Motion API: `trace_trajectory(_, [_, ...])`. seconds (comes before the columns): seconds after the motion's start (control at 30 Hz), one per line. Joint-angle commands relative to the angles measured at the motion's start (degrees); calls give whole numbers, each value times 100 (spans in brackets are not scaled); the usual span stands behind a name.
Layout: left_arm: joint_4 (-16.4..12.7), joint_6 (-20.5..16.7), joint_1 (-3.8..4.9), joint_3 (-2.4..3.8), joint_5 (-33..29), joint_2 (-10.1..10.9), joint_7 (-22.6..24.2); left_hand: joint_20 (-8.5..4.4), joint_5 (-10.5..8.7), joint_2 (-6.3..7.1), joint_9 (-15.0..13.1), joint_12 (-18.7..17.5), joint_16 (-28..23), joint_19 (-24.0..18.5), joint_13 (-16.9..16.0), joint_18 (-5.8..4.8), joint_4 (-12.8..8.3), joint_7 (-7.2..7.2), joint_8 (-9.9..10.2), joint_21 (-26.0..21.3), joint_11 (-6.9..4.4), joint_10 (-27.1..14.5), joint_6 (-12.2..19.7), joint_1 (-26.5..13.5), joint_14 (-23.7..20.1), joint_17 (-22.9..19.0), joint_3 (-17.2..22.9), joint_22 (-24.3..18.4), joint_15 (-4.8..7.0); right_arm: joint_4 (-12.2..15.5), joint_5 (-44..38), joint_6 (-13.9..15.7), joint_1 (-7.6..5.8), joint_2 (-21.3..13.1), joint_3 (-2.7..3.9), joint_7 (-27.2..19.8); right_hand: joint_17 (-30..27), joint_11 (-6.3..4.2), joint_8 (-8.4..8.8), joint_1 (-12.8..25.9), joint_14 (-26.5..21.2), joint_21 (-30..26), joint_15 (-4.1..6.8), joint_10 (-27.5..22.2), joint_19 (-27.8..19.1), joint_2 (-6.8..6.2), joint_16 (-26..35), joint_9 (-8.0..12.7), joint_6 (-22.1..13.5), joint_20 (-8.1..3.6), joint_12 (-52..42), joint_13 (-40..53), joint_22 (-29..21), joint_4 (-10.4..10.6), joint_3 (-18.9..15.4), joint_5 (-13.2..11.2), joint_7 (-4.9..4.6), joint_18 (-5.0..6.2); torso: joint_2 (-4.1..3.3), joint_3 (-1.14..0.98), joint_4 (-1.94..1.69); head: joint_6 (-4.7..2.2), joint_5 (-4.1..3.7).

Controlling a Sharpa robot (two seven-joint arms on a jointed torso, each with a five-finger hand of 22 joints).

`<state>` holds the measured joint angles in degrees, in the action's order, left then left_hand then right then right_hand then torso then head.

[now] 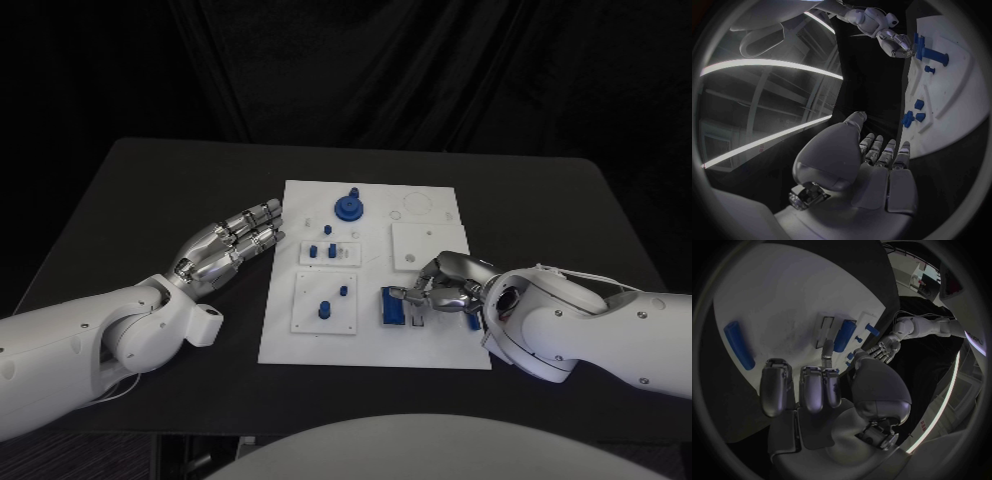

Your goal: Assemble the parts on the task board

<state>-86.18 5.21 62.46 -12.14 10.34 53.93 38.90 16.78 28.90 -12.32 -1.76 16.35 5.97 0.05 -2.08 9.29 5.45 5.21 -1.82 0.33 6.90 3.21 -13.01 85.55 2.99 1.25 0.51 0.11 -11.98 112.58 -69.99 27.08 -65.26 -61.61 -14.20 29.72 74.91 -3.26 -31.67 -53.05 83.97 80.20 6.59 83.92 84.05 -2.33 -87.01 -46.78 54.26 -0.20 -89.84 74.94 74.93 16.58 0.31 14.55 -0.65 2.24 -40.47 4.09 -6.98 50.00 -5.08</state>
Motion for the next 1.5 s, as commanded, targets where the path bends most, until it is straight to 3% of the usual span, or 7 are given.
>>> trace_trajectory(0.03, [-14,84,-18,4,-11,9,125,20,20,-56,-2,0,40,-14,-2,6,-2,48,-13,-26,25,-19,4,-5,9,9,38,-3,-41,138,-49,391,-1,-177,12,-244,912,-2,10,-227,488,-5,-8,608,190,7,2,-10,44,17,-16,1506,1175,6,-71,287,1,27,0,-6,2,0,9])
trace_trajectory(0.23, [-23,58,-22,4,-11,22,121,21,23,-59,-3,9,47,-17,-4,5,-1,51,-13,-23,27,-20,-5,-5,12,11,47,-1,-45,378,-126,339,-171,-618,23,-128,926,-4,54,-527,491,12,-5,608,202,-13,-8,-5,18,12,-16,1506,1182,2,-156,832,0,21,4,-7,1,0,-25])
trace_trajectory(0.43, [-30,34,-23,4,-12,15,111,21,23,-59,-3,10,48,-19,-4,5,-1,51,-14,-22,28,-20,-9,-6,13,11,50,0,-46,448,-440,18,-264,-1011,6,128,936,7,108,-649,493,42,-13,608,215,-40,-14,24,-18,17,-16,1506,1193,-2,-193,1009,-14,13,4,-4,-2,0,-97])
trace_trajectory(0.53, [-36,28,-23,4,-12,14,109,22,31,-58,-5,20,53,-20,-5,6,-3,51,-15,-21,31,-17,-16,-4,15,12,57,1,-47,392,-768,-210,-267,-1106,-3,289,941,31,255,-898,494,78,-32,608,230,-133,-19,152,-43,30,-16,1506,1205,-10,-221,1511,-43,4,4,5,-10,0,-140])
trace_trajectory(0.87, [-34,26,-24,4,-12,32,109,22,41,-58,-5,28,57,-20,-6,6,-5,51,-16,-22,34,-15,-16,-3,17,13,66,1,-49,283,-1940,-500,-145,-1260,-13,644,1023,44,304,-1031,511,187,-35,608,275,-194,-61,237,61,40,-16,1506,1242,-4,-256,1586,-34,-23,-2,25,-6,0,-183])
trace_trajectory(1.1, [-28,38,-24,4,-11,25,107,23,56,-54,-4,35,63,-19,-7,5,-7,45,-15,-22,50,-12,-15,-3,20,13,80,0,-53,269,-2250,-611,-113,-1283,-14,786,1118,38,308,-1037,531,279,-26,608,314,-204,-111,262,124,34,-16,1506,1273,8,-282,1591,-27,-45,-9,-3,-9,0,-205])
trace_trajectory(1.5, [-3,56,-25,4,-11,3,94,23,58,-53,-4,37,65,-19,-7,4,-6,44,-15,-22,56,-11,-14,-4,21,13,85,0,-55,238,-2329,-1024,-20,-1274,-15,910,1088,44,356,-938,526,274,-24,608,312,-161,-100,313,145,29,-16,1506,1270,20,-335,1500,-34,-42,-10,4,-4,0,-231])
